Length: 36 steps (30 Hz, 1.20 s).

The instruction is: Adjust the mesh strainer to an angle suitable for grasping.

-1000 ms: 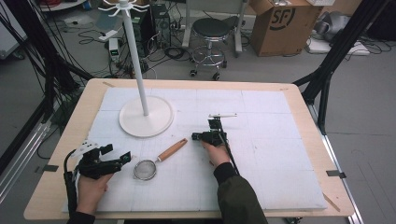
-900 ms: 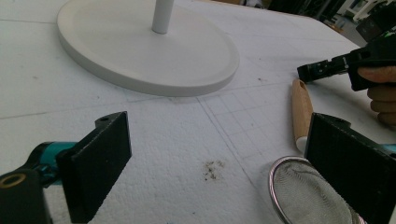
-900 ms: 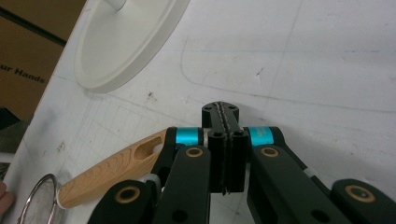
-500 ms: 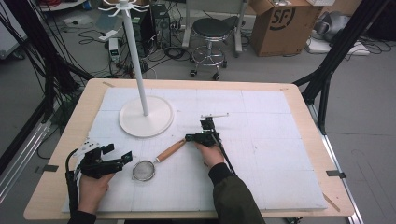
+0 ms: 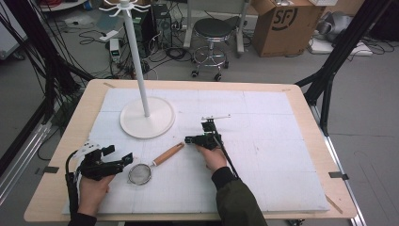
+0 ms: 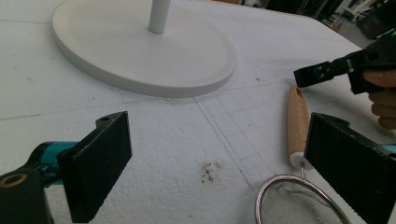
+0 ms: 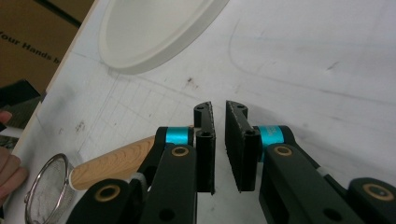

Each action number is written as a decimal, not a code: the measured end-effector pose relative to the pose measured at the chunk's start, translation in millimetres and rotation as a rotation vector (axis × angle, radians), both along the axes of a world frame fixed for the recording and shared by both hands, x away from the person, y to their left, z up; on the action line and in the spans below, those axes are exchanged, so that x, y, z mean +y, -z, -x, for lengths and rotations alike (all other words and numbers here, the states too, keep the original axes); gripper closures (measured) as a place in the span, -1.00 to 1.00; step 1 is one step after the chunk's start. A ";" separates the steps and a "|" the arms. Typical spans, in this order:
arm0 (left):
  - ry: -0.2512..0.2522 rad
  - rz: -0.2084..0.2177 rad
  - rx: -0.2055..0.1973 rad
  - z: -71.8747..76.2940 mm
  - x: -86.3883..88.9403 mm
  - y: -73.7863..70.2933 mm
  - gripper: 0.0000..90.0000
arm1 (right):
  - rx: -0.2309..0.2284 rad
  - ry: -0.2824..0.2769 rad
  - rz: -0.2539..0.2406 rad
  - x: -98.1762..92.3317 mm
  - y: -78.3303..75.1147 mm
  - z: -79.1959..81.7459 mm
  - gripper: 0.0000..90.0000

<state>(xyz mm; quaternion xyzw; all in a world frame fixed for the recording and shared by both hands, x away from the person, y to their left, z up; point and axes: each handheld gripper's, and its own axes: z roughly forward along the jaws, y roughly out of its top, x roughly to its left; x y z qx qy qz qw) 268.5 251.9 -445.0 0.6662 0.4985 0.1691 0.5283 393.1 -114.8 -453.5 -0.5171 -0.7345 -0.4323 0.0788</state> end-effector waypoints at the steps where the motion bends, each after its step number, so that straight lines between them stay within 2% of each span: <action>1: 0.000 0.003 -0.001 0.1 0.0 -0.1 -0.82 | -0.007 0.004 -0.011 -3.2 -2.8 -0.1 0.78; 3: 0.000 0.005 -0.002 0.2 -0.2 -0.4 -0.82 | -0.018 0.022 -0.042 -11.6 -10.0 1.1 0.75; 5: 0.004 0.003 0.000 0.0 -0.8 -0.4 -0.82 | -0.018 0.016 -0.050 -13.1 -11.2 1.7 0.72; 7: 0.006 0.001 0.001 0.0 -1.6 -0.5 -0.82 | -0.023 0.003 -0.051 -14.6 -13.5 4.0 0.45; 12: 0.009 -0.004 -0.001 0.2 -2.5 -0.4 -0.82 | -0.056 -0.003 -0.052 -23.3 -20.5 14.6 0.11; 14: 0.008 -0.003 -0.001 0.2 -2.7 -0.3 -0.82 | -0.079 0.000 -0.055 -30.0 -22.4 18.1 0.04; 25: 0.017 -0.014 -0.001 0.5 -6.7 -0.5 -0.82 | -0.119 0.068 -0.078 -71.6 -36.9 37.9 -0.22; 29: 0.022 -0.013 -0.001 0.5 -7.7 -0.4 -0.82 | -0.154 0.087 -0.075 -96.0 -41.4 49.7 -0.39; 31: 0.024 -0.012 0.001 0.4 -7.9 -0.1 -0.82 | -0.164 0.094 -0.068 -100.7 -42.7 52.3 -0.45; 32: 0.024 -0.012 0.000 0.4 -7.9 -0.2 -0.82 | -0.183 0.102 -0.066 -110.3 -46.3 57.8 -0.52; 34: 0.025 -0.013 0.001 0.4 -7.9 -0.2 -0.82 | -0.191 0.102 -0.067 -115.1 -48.3 60.8 -0.53; 36: 0.022 -0.014 0.002 0.4 -8.1 0.0 -0.82 | -0.219 0.110 -0.074 -125.2 -51.6 67.2 -0.56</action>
